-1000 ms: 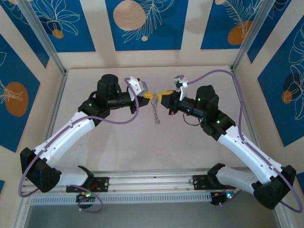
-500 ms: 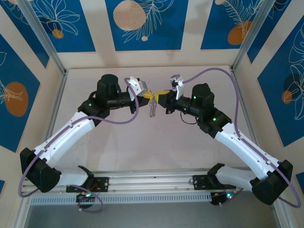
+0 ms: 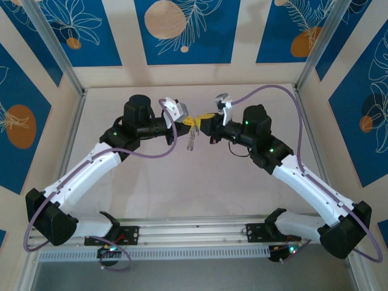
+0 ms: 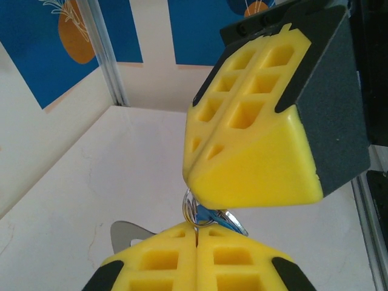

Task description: Put the keys on the keyring

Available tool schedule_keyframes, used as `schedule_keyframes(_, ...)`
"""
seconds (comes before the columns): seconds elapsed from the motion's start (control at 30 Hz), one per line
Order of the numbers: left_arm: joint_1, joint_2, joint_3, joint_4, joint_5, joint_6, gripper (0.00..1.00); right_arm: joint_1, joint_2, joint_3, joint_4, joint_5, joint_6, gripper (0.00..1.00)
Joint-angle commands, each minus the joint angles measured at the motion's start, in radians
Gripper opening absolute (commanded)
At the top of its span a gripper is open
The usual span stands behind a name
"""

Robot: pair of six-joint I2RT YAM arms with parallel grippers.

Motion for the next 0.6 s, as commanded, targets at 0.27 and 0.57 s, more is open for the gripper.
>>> schedule_keyframes(0.27,-0.010,-0.059,-0.021,0.139,0.003,-0.043,0.00,-0.051,-0.010,-0.029,-0.001,0.026,0.020,0.00)
schedule_keyframes(0.57,-0.010,-0.062,-0.029,0.173,0.015,-0.067,0.00,-0.073,-0.013,-0.049,-0.001,0.009,0.038,0.00)
